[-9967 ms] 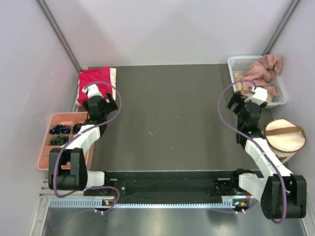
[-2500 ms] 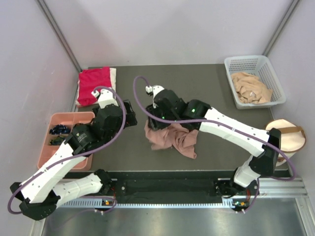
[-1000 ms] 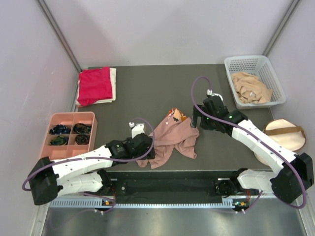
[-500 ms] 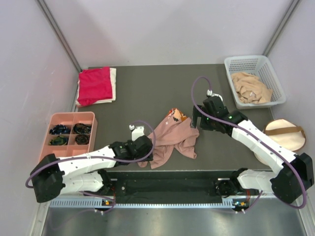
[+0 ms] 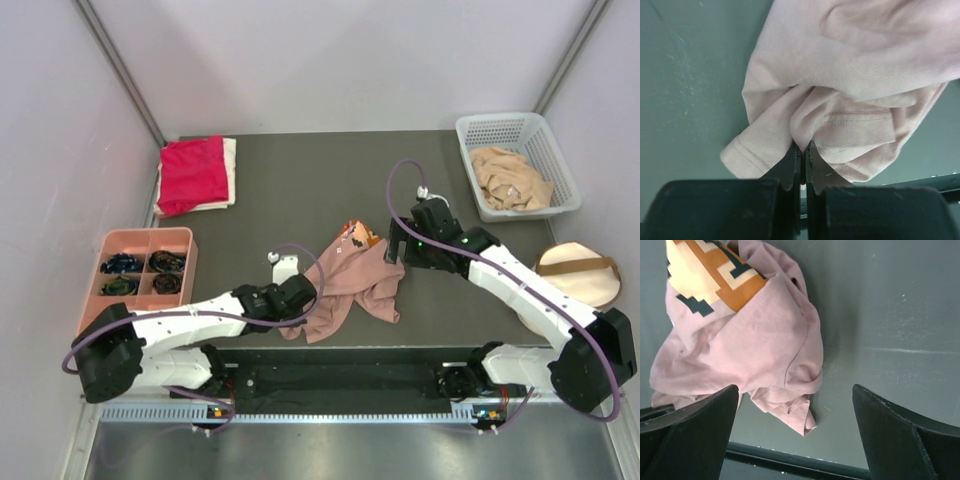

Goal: Fold and stack the t-shirts
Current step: Flatten out the tshirt

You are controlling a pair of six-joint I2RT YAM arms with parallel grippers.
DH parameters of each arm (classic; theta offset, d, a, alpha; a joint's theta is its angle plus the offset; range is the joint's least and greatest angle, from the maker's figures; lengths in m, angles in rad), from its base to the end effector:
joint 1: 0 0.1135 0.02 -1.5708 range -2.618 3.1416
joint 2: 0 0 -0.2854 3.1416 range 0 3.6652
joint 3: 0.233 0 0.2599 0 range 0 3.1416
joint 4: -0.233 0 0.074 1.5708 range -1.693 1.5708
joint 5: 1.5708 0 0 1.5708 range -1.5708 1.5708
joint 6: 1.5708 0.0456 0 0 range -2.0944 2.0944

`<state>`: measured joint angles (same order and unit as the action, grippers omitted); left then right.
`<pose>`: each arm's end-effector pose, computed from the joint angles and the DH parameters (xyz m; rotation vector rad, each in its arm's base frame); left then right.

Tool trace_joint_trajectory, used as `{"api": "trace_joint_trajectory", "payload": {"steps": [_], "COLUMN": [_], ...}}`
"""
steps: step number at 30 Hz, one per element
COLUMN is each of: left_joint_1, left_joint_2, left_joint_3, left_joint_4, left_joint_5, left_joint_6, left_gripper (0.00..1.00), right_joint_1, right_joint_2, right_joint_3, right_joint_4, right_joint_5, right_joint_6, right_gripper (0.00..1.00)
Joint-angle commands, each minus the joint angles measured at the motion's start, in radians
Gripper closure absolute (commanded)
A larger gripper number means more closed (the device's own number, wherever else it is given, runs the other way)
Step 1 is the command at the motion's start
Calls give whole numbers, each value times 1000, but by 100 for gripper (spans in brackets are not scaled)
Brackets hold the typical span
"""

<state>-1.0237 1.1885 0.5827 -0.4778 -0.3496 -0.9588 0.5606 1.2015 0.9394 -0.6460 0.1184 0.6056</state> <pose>0.1227 -0.1715 0.1804 -0.0294 2.5761 -0.2863 0.2147 0.1284 0.2781 0.1074 2.5015 0.3503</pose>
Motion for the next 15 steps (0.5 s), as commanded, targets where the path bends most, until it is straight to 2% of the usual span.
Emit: {"api": "trace_joint_trajectory", "payload": {"steps": [1,4,8,15], "left_joint_1": [-4,-4,-1,14], "left_joint_2": [-65,-104,-147,-113], "left_joint_3": [112,204,295,290], "left_joint_4": [-102,-212,-269,-254], "left_joint_5": [-104,-205,-299,-243], "left_joint_6": [32,51,98,103], "left_gripper": [100,100,100,100], "right_joint_1": [-4,-4,-4,-2], "right_joint_2": [21,9,-55,-264], "right_joint_3": [-31,-74,-148,-258], "right_joint_4": [77,100,97,39], "right_joint_5": [-51,-53,-45,-51], "right_joint_6": [25,51,80,149], "right_gripper": [7,8,9,13]}}
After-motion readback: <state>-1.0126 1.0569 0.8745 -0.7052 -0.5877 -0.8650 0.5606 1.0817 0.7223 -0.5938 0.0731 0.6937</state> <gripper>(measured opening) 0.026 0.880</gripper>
